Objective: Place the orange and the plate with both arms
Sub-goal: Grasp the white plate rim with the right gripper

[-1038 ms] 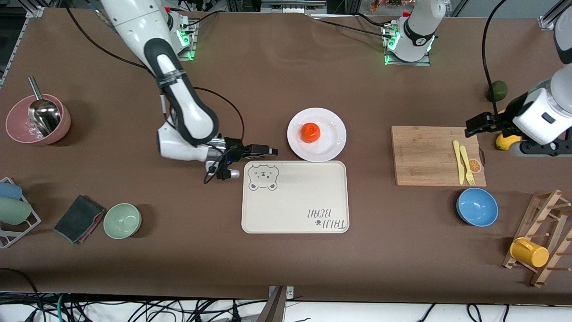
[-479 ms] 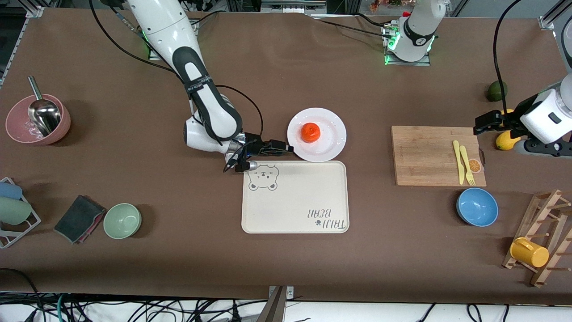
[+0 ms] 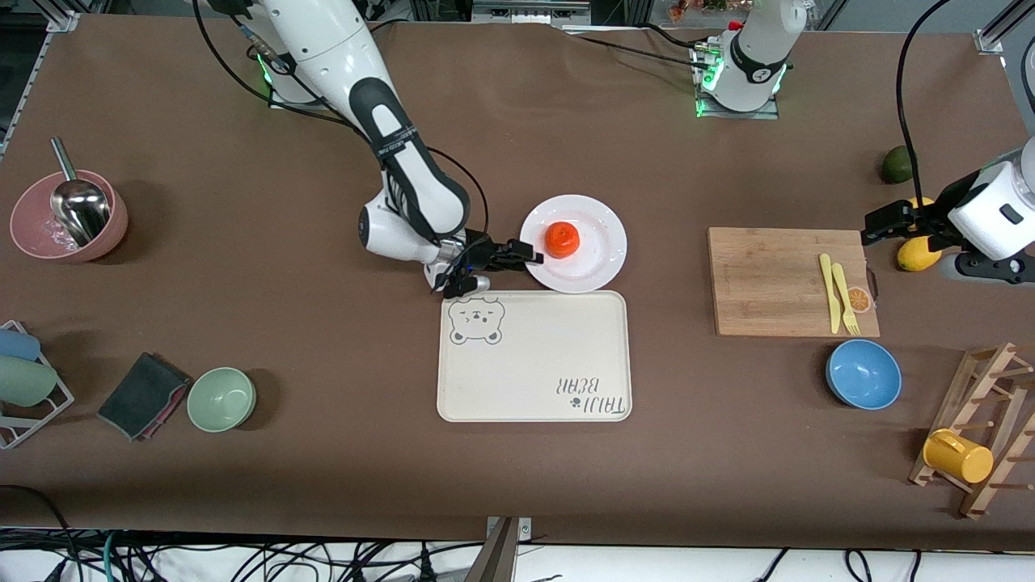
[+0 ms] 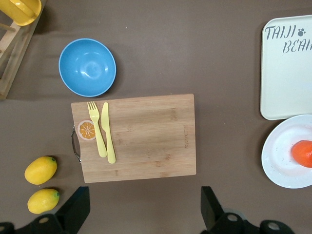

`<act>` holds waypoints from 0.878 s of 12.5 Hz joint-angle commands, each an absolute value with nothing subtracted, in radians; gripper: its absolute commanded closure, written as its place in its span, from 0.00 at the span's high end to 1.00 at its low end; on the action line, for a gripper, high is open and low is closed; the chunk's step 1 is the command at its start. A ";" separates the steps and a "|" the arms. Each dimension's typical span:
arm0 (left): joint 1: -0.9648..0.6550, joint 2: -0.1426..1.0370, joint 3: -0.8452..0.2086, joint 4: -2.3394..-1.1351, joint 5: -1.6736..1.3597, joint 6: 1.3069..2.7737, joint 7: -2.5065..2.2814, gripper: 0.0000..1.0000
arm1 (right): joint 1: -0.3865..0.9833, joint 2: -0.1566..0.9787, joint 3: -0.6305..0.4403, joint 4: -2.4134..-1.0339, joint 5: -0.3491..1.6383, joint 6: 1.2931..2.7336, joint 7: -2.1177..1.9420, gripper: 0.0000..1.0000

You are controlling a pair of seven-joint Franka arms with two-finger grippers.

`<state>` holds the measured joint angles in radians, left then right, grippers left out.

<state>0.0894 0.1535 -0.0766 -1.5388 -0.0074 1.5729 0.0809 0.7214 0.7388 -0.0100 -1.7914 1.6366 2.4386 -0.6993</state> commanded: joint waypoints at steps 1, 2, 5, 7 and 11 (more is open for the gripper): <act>0.097 0.146 -0.078 -1.532 -0.017 1.580 0.103 1.00 | 0.735 0.741 -0.017 -1.789 1.608 2.450 -0.747 0.54; 0.097 0.147 -0.078 -1.528 -0.018 1.582 0.101 1.00 | 0.739 0.742 -0.017 -1.787 1.586 2.451 -0.767 0.45; 0.101 0.147 -0.078 -1.523 -0.020 1.580 0.103 1.00 | 0.759 0.753 -0.015 -1.783 1.569 2.490 -0.767 0.31; 0.101 0.147 -0.078 -1.523 -0.021 1.580 0.103 1.00 | 0.776 0.758 -0.017 -1.786 1.569 2.513 -0.769 0.31; 0.101 0.147 -0.078 -1.522 -0.020 1.582 0.103 1.00 | 0.782 0.759 -0.015 -1.786 1.575 2.514 -0.761 0.06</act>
<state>0.0941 0.1523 -0.0767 -1.5326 -0.0074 1.5829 0.0812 0.7701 0.7507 -0.0105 -1.7914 1.5794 2.5017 -0.7586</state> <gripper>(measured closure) 0.000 0.802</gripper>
